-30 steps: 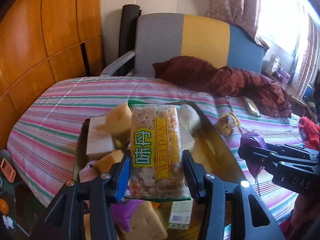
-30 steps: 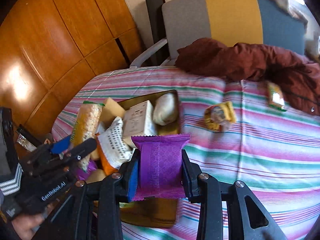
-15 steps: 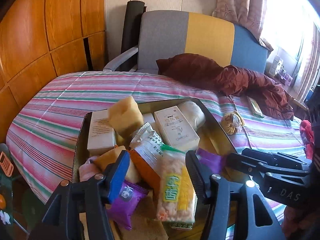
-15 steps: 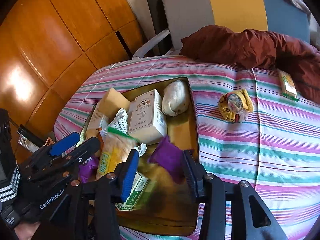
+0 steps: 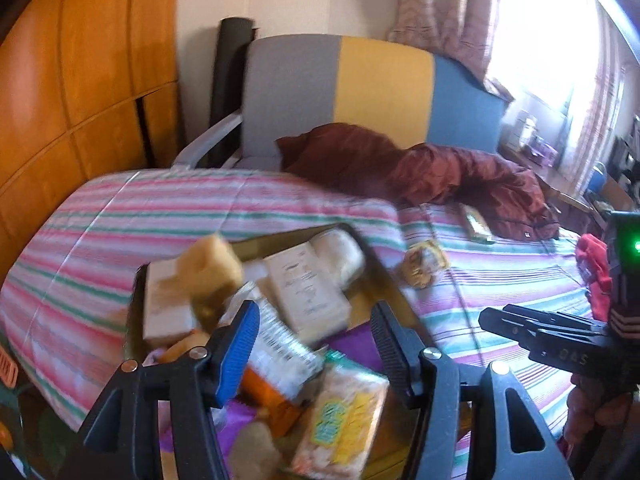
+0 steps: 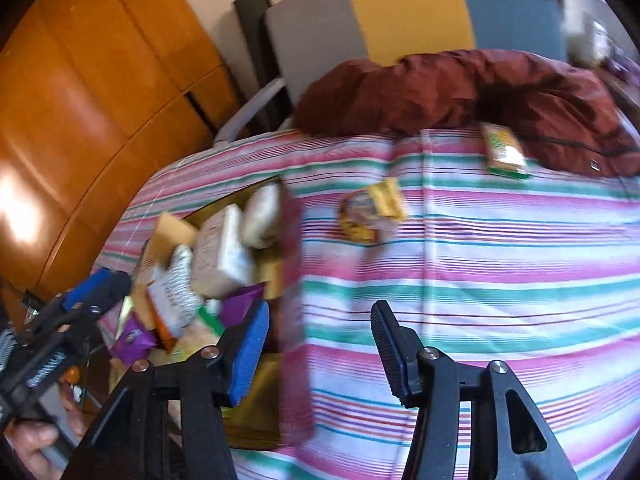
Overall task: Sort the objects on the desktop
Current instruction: 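Grasp the second WEIDAN bar with the right gripper while the left gripper grasps the yellow sock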
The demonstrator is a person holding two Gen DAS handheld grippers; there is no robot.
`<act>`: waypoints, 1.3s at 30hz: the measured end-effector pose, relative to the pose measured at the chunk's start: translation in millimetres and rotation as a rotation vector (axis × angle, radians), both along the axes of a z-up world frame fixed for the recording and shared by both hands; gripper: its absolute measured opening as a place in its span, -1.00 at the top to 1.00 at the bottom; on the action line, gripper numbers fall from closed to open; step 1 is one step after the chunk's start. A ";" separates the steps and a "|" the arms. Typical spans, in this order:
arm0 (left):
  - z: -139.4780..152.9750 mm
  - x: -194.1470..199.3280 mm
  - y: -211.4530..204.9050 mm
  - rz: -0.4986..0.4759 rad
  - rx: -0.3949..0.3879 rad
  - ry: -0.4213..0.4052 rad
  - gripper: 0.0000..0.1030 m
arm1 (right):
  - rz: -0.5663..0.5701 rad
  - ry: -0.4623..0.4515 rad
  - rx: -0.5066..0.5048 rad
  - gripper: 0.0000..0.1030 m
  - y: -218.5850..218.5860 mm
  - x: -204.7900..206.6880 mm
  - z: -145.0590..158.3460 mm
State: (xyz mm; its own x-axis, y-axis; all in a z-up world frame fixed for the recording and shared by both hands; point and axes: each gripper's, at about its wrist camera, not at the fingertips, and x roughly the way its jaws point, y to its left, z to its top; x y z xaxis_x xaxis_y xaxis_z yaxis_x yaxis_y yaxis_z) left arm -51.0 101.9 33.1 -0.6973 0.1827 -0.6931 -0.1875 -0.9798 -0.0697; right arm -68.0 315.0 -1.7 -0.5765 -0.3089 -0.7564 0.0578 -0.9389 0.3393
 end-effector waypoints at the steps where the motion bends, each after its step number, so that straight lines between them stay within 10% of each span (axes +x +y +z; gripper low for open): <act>1: 1.7 -2.6 7.4 -0.026 -0.004 -0.002 -0.14 | -0.021 -0.002 0.005 -0.05 9.1 -0.1 -0.2; 16: -11.1 -76.4 110.9 -0.357 -0.011 -0.111 -0.11 | -0.252 0.001 0.061 -0.17 122.0 -51.4 -0.3; 39: -84.0 -155.3 172.9 -0.537 -0.254 -0.231 -0.12 | -0.273 -0.138 0.196 -0.26 165.8 -217.8 -66.4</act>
State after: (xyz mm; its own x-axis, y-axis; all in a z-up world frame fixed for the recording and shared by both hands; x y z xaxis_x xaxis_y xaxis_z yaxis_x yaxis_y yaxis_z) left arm -206.2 274.8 -50.8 -0.3819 0.2749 -0.8824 -0.6648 -0.7450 0.0556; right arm -285.8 480.8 -68.1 -0.5063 0.0011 -0.8623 -0.2380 -0.9613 0.1385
